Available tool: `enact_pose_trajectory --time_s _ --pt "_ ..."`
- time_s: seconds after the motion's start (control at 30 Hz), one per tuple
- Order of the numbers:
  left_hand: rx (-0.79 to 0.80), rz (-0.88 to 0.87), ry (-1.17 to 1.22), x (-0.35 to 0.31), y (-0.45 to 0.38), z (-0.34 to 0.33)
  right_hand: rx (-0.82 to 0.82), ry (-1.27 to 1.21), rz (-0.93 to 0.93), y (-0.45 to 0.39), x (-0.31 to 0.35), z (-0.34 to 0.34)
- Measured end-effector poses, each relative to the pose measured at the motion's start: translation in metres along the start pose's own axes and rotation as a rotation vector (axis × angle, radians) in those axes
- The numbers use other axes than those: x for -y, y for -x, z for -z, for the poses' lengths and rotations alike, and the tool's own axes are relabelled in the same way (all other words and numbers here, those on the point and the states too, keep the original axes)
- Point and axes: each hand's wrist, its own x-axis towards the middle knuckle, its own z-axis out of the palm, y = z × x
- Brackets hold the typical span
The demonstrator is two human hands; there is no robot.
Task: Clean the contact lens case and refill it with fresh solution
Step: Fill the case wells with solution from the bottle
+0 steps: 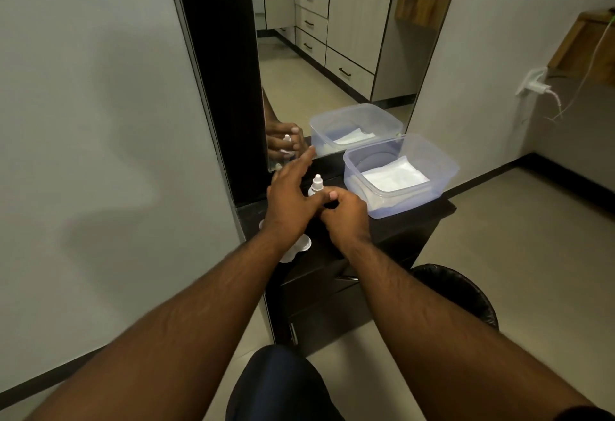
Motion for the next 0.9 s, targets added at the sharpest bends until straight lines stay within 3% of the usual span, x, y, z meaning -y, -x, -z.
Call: enact_pose_trajectory --time_s 0.07,0.17,0.23,0.4,0.7,0.8,0.9 --pt "0.045 0.027 0.037 0.000 0.002 0.001 0.000 -0.008 0.007 0.000 0.000 0.000" --pt "-0.079 0.026 -0.350 -0.001 0.009 0.005 0.002 -0.006 0.014 -0.001 -0.001 0.000" --pt "-0.138 0.008 -0.442 -0.002 0.012 0.008 0.005 -0.006 0.015 -0.001 -0.001 -0.001" --pt "0.012 -0.052 -0.145 -0.002 0.000 0.005 -0.005 0.000 0.020 0.001 0.004 0.002" --pt "-0.126 0.000 -0.145 -0.007 -0.010 0.006 0.042 0.020 0.034 0.005 0.008 0.005" --pt "-0.038 -0.027 -0.215 -0.007 -0.012 0.007 0.031 0.003 0.025 0.006 0.009 0.006" --pt "0.166 -0.025 -0.127 -0.013 -0.013 0.012 0.020 -0.013 0.023 0.005 0.007 0.005"
